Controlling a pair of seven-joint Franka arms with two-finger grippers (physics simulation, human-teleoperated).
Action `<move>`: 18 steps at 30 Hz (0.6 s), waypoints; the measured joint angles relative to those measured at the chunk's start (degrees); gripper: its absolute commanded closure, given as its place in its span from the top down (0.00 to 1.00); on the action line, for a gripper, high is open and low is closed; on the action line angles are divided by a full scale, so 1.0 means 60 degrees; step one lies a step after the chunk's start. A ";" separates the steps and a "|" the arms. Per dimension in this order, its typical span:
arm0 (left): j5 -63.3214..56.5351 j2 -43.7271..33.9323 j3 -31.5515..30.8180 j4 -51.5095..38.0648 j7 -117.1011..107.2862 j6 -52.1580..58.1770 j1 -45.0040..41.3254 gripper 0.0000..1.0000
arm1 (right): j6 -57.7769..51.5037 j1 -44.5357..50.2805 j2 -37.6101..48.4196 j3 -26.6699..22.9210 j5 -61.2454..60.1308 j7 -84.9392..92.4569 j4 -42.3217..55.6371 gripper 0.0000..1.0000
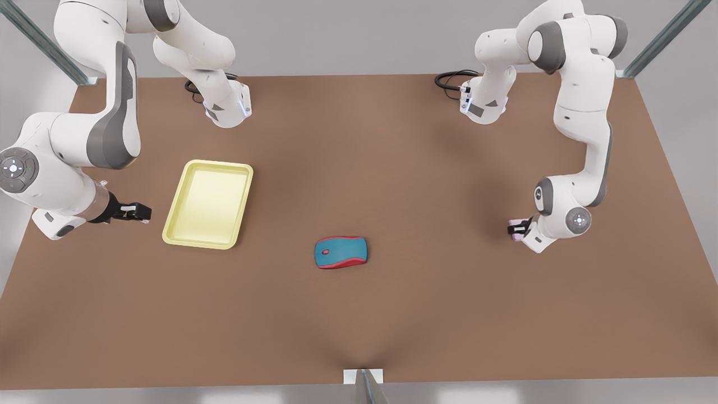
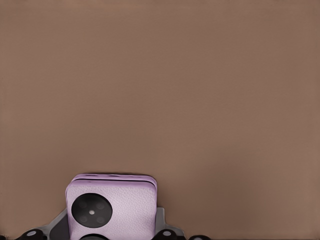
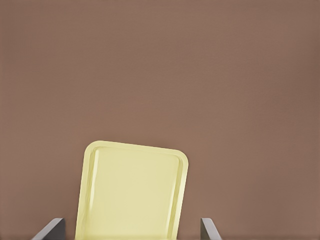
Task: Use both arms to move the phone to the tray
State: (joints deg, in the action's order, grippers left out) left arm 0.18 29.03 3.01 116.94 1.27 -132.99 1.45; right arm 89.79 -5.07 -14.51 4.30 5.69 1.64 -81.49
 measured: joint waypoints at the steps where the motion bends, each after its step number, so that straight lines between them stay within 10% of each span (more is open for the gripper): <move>1: 0.0006 -0.0120 -0.0032 0.0004 -0.0076 0.0015 -0.0200 0.80 | 0.0002 0.0002 -0.0025 0.0000 -0.0005 0.0000 0.0008 1.00; 7: 0.0549 -0.0419 -0.0101 -0.0356 -0.1495 0.0113 -0.3966 0.81 | 0.0007 0.0008 -0.0066 0.0000 -0.0017 0.0007 0.0016 1.00; 18: 0.2201 0.3752 -0.0168 -0.8640 -0.6843 0.2673 -0.9041 0.81 | 0.0009 0.0010 -0.0067 0.0015 -0.0023 0.0001 0.0025 1.00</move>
State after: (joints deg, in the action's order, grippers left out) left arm 13.39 51.55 2.00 65.10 -39.79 -116.95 -52.80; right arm 89.84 -5.01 -14.92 4.39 5.55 1.65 -81.34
